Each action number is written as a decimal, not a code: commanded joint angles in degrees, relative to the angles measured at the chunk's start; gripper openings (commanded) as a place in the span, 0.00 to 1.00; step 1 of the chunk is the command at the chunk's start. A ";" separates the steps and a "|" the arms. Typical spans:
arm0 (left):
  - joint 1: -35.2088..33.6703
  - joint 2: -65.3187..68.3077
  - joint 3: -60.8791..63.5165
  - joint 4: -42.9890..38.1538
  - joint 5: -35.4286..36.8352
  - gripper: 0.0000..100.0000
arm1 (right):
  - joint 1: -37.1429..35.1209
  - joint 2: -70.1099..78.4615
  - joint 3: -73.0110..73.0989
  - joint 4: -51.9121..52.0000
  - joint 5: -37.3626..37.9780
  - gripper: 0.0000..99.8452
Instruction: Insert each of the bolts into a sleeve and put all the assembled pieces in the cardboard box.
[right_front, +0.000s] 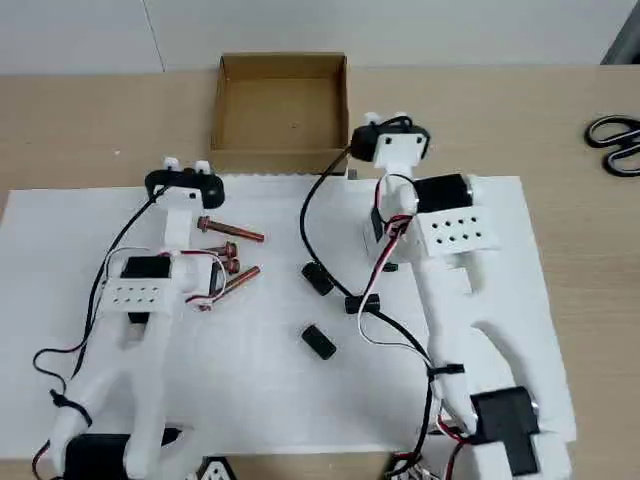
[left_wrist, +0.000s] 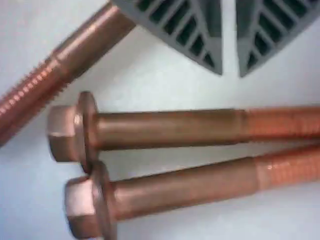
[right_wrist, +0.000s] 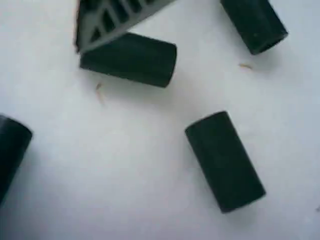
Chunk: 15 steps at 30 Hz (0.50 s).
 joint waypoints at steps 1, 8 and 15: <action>0.00 -1.05 0.22 -2.20 0.62 0.01 | -0.22 0.75 -2.55 -2.07 1.32 0.16; 0.70 -0.88 0.48 -2.37 0.79 0.01 | -0.48 6.64 -2.55 -5.41 1.32 0.16; 2.29 -1.14 1.80 -3.87 0.79 0.01 | -0.57 11.30 -2.55 -10.33 1.32 0.16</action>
